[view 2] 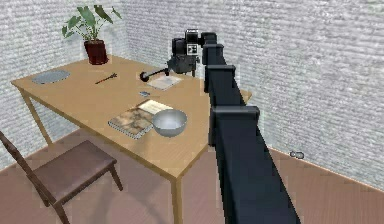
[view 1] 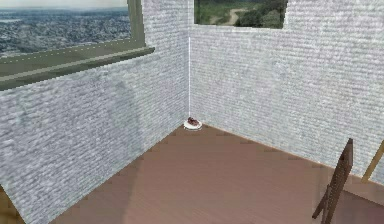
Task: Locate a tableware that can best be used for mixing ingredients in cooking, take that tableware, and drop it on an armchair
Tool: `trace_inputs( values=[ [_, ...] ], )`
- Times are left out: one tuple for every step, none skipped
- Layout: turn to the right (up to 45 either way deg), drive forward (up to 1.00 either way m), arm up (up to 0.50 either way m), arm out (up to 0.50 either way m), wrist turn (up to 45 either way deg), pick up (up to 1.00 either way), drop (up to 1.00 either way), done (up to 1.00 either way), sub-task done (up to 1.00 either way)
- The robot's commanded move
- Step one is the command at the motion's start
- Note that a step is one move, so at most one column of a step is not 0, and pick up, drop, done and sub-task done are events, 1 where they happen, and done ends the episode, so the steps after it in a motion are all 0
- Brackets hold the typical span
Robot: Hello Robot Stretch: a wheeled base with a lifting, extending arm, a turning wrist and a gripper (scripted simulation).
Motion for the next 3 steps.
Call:
trace_inputs(
  values=[
    [0.0, 0.0, -0.3, 0.0, 0.0, 0.0, 0.0, 0.0, 0.0],
    [0.0, 0.0, 0.0, 0.0, 0.0, 1.0, 0.0, 0.0, 0.0],
    [0.0, 0.0, 0.1, 0.0, 0.0, 0.0, 0.0, 0.0, 0.0]
  ],
)
